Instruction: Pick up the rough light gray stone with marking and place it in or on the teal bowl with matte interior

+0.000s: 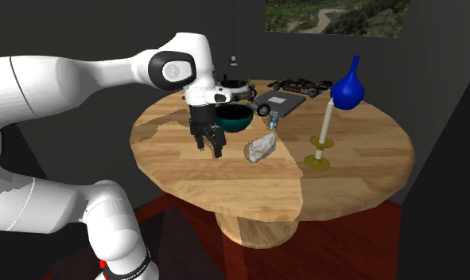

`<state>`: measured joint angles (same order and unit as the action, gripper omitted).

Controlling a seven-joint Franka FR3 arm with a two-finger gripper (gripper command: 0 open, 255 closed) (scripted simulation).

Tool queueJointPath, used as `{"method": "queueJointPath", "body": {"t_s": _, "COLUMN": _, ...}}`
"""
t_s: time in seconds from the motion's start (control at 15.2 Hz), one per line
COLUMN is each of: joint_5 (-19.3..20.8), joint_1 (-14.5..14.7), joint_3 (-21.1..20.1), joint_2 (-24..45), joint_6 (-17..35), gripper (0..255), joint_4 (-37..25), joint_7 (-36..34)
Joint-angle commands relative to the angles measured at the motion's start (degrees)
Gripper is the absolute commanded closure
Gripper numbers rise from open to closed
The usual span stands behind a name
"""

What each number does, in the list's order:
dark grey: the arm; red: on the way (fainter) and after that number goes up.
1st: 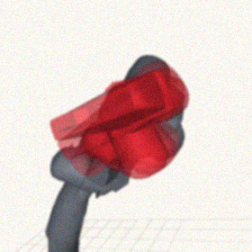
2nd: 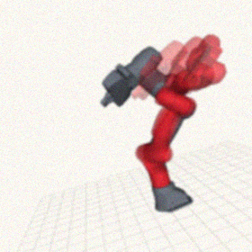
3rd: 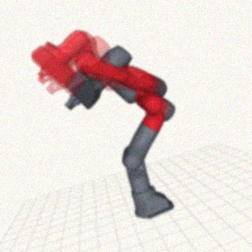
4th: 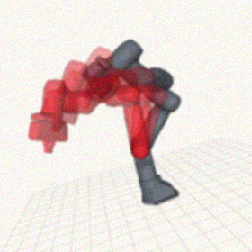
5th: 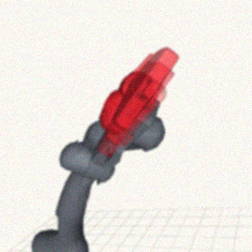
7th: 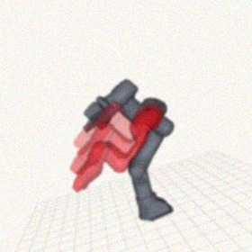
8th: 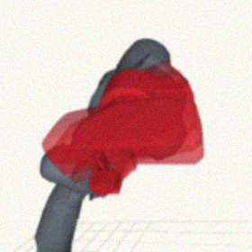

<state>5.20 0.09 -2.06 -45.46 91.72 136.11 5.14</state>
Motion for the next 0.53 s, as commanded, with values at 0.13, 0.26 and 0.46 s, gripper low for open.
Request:
{"method": "queueJointPath", "body": {"t_s": 0.13, "joint_5": 0.0, "joint_1": 0.0, "joint_3": 0.6, "joint_2": 4.4, "joint_6": 2.5, "gripper": 0, "joint_4": -2.2, "joint_7": 0.7}}
{"method": "queueJointPath", "body": {"t_s": 0.26, "joint_5": 0.0, "joint_1": 0.0, "joint_3": 1.1, "joint_2": 8.8, "joint_6": 4.8, "gripper": 0, "joint_4": -4.7, "joint_7": 1.3}}
{"method": "queueJointPath", "body": {"t_s": 0.46, "joint_5": -0.3, "joint_1": 0.1, "joint_3": 1.9, "joint_2": 15.5, "joint_6": 7.6, "gripper": 0, "joint_4": -9.0, "joint_7": 2.4}}
